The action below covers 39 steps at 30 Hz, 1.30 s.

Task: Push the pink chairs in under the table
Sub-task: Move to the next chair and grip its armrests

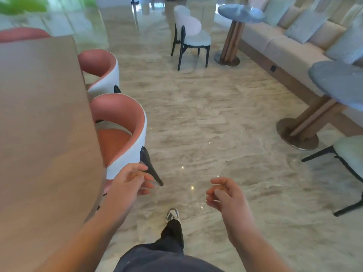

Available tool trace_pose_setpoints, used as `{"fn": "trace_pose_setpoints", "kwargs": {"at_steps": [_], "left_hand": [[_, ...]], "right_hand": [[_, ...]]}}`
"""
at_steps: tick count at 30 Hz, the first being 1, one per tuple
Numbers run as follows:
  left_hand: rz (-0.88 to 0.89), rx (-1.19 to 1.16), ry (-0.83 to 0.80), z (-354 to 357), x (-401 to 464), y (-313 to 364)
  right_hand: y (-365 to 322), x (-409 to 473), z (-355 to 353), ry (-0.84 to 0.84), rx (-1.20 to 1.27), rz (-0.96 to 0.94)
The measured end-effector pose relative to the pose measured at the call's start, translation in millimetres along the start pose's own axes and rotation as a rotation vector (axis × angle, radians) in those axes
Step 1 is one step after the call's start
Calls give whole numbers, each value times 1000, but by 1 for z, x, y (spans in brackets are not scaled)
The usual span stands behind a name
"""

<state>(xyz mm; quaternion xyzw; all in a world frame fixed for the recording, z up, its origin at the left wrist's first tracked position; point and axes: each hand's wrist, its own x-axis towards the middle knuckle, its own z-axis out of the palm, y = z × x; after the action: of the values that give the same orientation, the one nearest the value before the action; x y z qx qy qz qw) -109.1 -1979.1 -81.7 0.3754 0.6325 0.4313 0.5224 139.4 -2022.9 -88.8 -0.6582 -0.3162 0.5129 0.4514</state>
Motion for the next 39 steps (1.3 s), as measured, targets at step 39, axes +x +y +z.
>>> {"fn": "trace_pose_setpoints", "kwargs": {"at_steps": [39], "left_hand": [[-372, -438, 1247, 126, 384, 74]], "right_hand": [[-224, 648, 305, -1114, -649, -65]]}}
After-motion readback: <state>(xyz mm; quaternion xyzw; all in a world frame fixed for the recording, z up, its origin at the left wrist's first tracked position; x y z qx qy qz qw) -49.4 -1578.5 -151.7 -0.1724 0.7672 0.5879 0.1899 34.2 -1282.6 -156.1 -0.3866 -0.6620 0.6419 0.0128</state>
